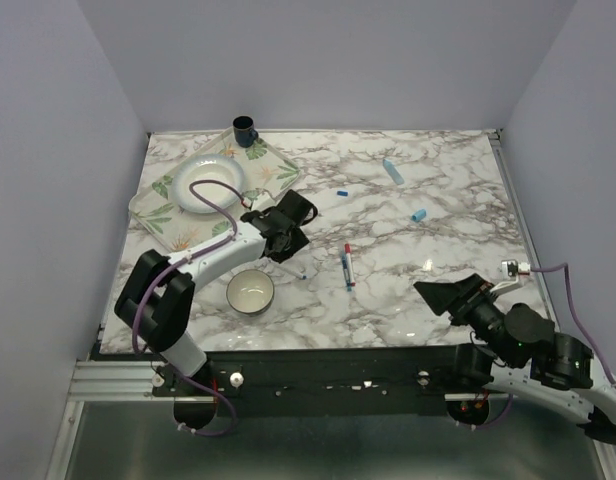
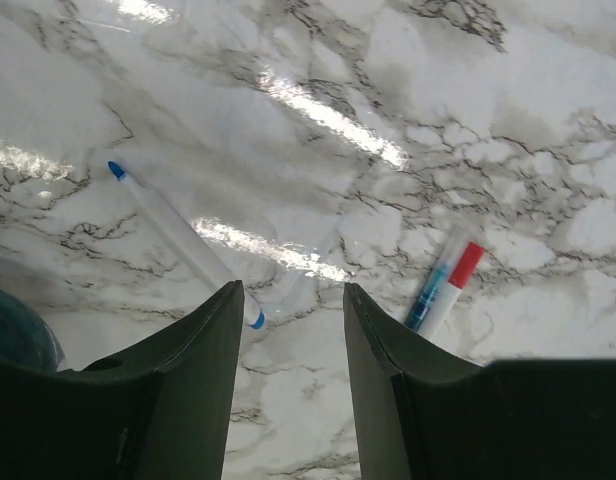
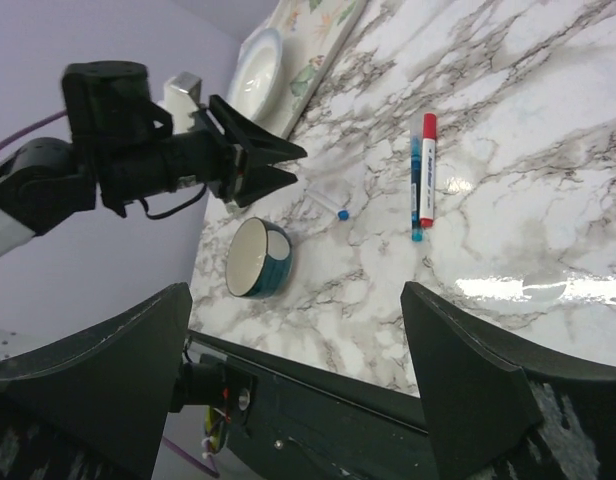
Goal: Insert the pens into the pen caps
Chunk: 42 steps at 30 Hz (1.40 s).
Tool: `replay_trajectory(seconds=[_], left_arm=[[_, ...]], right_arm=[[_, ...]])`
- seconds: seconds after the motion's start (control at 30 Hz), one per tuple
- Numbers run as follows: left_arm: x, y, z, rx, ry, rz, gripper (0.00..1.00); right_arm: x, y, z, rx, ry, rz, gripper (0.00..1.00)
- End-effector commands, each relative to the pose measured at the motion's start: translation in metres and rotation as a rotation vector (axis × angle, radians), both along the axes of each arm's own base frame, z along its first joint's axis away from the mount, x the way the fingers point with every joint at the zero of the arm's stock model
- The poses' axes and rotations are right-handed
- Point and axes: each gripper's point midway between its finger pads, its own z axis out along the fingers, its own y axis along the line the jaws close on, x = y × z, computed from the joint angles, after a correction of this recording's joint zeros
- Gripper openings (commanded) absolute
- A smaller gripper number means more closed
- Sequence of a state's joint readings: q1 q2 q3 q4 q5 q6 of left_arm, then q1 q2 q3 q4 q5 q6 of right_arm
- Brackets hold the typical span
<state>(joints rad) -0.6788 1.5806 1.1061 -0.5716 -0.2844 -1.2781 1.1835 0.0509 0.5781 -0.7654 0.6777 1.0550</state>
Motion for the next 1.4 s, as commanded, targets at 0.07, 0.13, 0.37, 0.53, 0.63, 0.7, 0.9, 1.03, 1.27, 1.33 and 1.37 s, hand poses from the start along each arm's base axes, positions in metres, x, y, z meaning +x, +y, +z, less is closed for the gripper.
replay_trajectory(seconds=[0.07, 0.13, 0.37, 0.53, 0.63, 0.7, 0.9, 1.03, 1.27, 1.33, 1.37], left_arm=[[-0.004, 0.024, -0.024, 0.136, 0.098, 0.166, 0.52], [-0.005, 0.026, -0.029, 0.176, 0.14, 0.175, 0.52], [-0.015, 0.025, -0.05, 0.243, 0.267, 0.174, 0.51], [-0.022, 0.022, -0.067, 0.243, 0.316, 0.168, 0.49], [-0.024, 0.021, -0.075, 0.239, 0.334, 0.161, 0.47], [-0.026, 0.019, -0.081, 0.234, 0.344, 0.152, 0.45], [-0.034, 0.008, -0.101, 0.164, 0.366, 0.1, 0.17], [-0.036, -0.002, -0.102, 0.1, 0.337, 0.015, 0.0], [-0.023, -0.042, -0.044, -0.154, 0.086, -0.21, 0.0], [-0.022, -0.062, -0.01, -0.271, -0.011, -0.307, 0.0], [-0.024, -0.068, 0.001, -0.305, -0.045, -0.356, 0.0]], right_arm=[[0.0, -0.002, -0.006, 0.015, 0.005, -0.008, 0.89], [0.0, 0.002, -0.008, -0.01, 0.015, -0.001, 0.89], [0.003, 0.013, -0.008, -0.079, 0.03, 0.019, 0.9], [0.003, 0.022, -0.008, -0.102, 0.034, 0.038, 0.9], [0.004, 0.024, -0.01, -0.105, 0.036, 0.039, 0.9], [0.004, 0.025, -0.01, -0.099, 0.034, 0.04, 0.9], [0.003, 0.03, -0.011, -0.096, 0.035, 0.055, 0.9], [0.001, 0.039, -0.013, -0.119, 0.043, 0.091, 0.9], [-0.002, 0.083, -0.017, -0.136, 0.042, 0.221, 0.9], [-0.006, 0.101, -0.022, -0.202, 0.015, 0.309, 0.9], [-0.005, 0.109, -0.017, -0.203, -0.013, 0.334, 0.9]])
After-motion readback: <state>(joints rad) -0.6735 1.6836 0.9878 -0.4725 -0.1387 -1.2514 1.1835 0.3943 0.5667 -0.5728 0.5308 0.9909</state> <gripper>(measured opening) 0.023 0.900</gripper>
